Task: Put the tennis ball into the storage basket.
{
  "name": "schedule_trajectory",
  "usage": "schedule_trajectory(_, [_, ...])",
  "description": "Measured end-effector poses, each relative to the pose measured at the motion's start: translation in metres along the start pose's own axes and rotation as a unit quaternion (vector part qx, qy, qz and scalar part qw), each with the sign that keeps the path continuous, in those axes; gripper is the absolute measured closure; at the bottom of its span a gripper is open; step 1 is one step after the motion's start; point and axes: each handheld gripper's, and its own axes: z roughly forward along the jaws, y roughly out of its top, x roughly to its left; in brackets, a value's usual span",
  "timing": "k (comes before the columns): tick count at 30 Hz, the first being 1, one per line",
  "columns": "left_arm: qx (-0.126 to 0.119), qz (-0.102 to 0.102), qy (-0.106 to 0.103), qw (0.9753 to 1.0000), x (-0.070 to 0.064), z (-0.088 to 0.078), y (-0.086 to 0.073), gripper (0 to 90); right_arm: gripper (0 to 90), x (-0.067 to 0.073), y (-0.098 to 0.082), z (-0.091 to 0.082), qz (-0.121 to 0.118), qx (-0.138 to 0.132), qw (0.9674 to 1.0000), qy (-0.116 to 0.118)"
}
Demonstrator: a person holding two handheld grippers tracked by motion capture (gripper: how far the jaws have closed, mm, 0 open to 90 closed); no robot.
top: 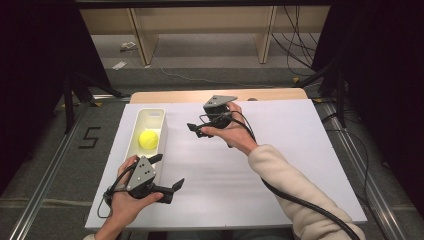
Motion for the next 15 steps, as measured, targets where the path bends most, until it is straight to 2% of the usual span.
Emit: schedule_trajectory(15, [0.0, 0.001, 0.001, 1.0, 0.0, 0.0, 0.0, 0.0, 11.6, -0.016, -0.02, -0.028, 0.014, -0.004, 0.9997, -0.021])
